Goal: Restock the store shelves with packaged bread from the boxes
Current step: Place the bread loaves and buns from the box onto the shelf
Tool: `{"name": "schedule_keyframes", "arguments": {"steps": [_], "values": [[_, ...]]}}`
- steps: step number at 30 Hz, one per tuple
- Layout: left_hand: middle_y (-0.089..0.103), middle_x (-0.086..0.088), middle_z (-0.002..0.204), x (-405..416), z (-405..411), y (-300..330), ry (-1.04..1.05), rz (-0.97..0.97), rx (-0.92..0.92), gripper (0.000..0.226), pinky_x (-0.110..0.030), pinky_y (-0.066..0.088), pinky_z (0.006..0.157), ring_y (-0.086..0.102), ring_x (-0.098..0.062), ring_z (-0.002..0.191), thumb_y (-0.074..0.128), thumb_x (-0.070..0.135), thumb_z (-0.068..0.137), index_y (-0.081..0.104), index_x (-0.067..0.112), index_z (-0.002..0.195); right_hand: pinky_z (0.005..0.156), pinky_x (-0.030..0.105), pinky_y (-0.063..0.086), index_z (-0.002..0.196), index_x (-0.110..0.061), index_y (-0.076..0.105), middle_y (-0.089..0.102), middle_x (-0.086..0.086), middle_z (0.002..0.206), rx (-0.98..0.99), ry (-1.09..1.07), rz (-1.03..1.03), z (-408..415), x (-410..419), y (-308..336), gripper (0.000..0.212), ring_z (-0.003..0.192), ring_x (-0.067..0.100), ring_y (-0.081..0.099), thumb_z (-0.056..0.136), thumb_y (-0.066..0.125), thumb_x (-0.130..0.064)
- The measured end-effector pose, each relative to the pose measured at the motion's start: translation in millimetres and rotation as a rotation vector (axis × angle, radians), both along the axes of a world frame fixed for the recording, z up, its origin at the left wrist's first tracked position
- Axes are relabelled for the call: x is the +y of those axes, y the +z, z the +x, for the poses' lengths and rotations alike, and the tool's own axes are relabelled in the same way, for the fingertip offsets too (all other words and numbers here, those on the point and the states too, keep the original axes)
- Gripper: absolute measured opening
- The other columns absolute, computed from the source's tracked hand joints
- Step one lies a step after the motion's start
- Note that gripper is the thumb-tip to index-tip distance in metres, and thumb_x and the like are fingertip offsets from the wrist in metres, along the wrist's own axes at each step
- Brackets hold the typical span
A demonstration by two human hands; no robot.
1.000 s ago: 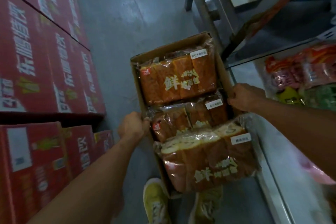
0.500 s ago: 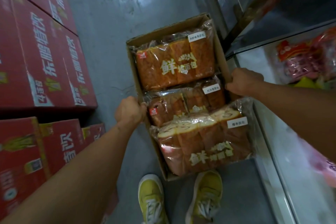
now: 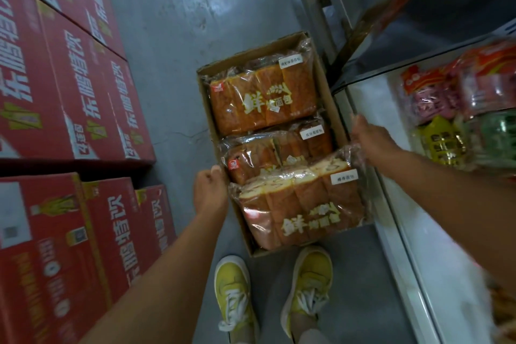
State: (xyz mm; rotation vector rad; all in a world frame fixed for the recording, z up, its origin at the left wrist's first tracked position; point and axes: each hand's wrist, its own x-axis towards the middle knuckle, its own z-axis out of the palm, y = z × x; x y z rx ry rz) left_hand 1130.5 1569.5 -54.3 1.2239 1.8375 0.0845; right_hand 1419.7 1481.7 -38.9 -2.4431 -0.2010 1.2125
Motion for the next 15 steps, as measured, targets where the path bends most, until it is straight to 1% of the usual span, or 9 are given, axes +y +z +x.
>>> {"name": "schedule_keyframes", "arguments": {"steps": [2,4,7,8,10,11,12,14,15], "values": [[0.055,-0.005,0.084,-25,-3,17,0.102,0.018,-0.063,0.042,-0.055,0.053,0.084,0.062,-0.037,0.091,0.041,0.052,0.094,0.054,0.012,0.088,0.091,0.037,0.045,0.130,-0.007,0.056,0.058,0.017,0.125,-0.019,-0.048,0.060,-18,-22,13,0.066,0.110,0.033,0.057,0.101,0.022,-0.056],[0.059,-0.001,0.092,-46,-7,23,0.161,-0.030,-0.126,0.049,-0.055,0.053,0.089,0.062,-0.036,0.097,0.044,0.058,0.091,0.057,0.011,0.100,0.089,0.034,0.045,0.129,-0.012,0.056,0.061,0.013,0.123,0.039,-0.039,0.133,-35,-45,20,0.065,0.111,0.030,0.059,0.101,0.022,-0.058],[0.066,-0.009,0.109,-69,-10,23,0.197,-0.152,-0.210,0.041,-0.050,0.052,0.094,0.063,-0.026,0.103,0.049,0.046,0.099,0.058,0.008,0.113,0.077,0.031,0.051,0.113,-0.019,0.062,0.068,0.003,0.103,0.158,-0.066,0.227,-50,-68,31,0.051,0.095,0.019,0.065,0.101,0.028,-0.056],[0.067,-0.011,0.109,-75,-10,24,0.192,-0.195,-0.252,0.042,-0.045,0.054,0.091,0.065,-0.025,0.101,0.050,0.045,0.099,0.059,0.006,0.114,0.076,0.032,0.052,0.111,-0.020,0.062,0.068,0.003,0.101,0.183,-0.080,0.246,-51,-73,29,0.048,0.093,0.019,0.066,0.101,0.031,-0.055],[0.069,-0.009,0.097,-82,-7,26,0.188,-0.260,-0.329,0.034,-0.025,0.057,0.070,0.065,-0.020,0.088,0.049,0.037,0.101,0.062,0.006,0.102,0.077,0.033,0.053,0.106,-0.022,0.060,0.067,0.003,0.103,0.203,-0.067,0.260,-53,-79,29,0.037,0.090,0.015,0.065,0.101,0.036,-0.050],[0.067,-0.005,0.090,-84,-6,25,0.188,-0.282,-0.335,0.028,-0.017,0.053,0.058,0.063,-0.016,0.080,0.047,0.033,0.103,0.061,0.009,0.095,0.078,0.033,0.053,0.104,-0.023,0.058,0.066,0.002,0.103,0.200,-0.058,0.260,-53,-81,30,0.033,0.088,0.013,0.064,0.100,0.038,-0.050],[0.065,-0.001,0.086,-86,-4,25,0.185,-0.297,-0.330,0.026,-0.012,0.049,0.051,0.060,-0.011,0.076,0.046,0.031,0.103,0.060,0.011,0.093,0.081,0.035,0.053,0.106,-0.023,0.057,0.065,0.001,0.104,0.195,-0.047,0.255,-53,-84,28,0.034,0.088,0.012,0.063,0.099,0.040,-0.052],[0.065,0.000,0.091,-91,0,25,0.191,-0.345,-0.337,0.028,-0.013,0.048,0.049,0.060,-0.009,0.076,0.047,0.034,0.103,0.060,0.009,0.107,0.087,0.039,0.054,0.115,-0.021,0.058,0.066,0.002,0.108,0.191,-0.004,0.218,-53,-88,23,0.048,0.093,0.016,0.065,0.094,0.041,-0.062],[0.066,-0.002,0.095,-93,1,22,0.198,-0.370,-0.349,0.033,-0.015,0.050,0.052,0.062,-0.011,0.078,0.048,0.037,0.102,0.058,0.009,0.116,0.089,0.038,0.054,0.115,-0.022,0.061,0.067,0.002,0.107,0.188,0.016,0.204,-54,-90,23,0.050,0.094,0.017,0.066,0.094,0.041,-0.063]]}}
